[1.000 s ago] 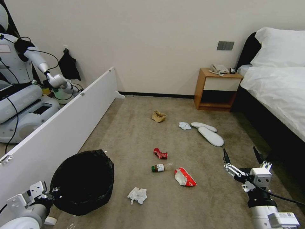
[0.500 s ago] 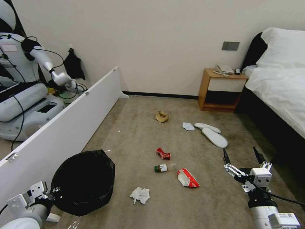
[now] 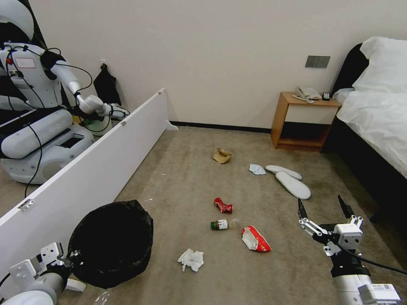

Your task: Pick up the trash bin, then pick up the garbage from the floor and place it into the trash bin.

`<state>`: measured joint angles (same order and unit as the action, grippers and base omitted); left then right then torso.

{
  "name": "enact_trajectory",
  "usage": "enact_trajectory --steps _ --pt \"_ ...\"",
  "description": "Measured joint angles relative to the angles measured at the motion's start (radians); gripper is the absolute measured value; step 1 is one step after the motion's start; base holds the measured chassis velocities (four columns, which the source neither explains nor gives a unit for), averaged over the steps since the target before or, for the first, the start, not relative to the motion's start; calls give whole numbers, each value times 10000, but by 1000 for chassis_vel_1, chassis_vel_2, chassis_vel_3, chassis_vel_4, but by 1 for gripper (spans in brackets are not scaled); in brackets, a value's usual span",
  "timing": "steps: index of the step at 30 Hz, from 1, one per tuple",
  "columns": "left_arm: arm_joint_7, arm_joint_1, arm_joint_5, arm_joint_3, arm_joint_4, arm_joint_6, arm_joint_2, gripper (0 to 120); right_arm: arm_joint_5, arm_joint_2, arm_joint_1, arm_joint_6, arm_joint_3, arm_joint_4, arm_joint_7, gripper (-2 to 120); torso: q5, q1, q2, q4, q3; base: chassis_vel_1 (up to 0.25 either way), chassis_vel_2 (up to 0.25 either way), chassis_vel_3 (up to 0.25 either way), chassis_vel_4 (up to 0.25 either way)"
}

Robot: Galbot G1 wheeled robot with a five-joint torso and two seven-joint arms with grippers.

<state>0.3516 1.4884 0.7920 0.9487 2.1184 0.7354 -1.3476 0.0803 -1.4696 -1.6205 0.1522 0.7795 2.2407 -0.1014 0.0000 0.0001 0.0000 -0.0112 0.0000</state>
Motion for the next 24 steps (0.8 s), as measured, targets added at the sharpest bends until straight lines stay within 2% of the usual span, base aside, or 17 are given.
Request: enact_trajectory --steps 24 --pt "-22 -34 -9 20 -57 0 -10 2 25 17 98 9 -28 -151 -70 100 -1 0 0 1 0 0 0 0 0"
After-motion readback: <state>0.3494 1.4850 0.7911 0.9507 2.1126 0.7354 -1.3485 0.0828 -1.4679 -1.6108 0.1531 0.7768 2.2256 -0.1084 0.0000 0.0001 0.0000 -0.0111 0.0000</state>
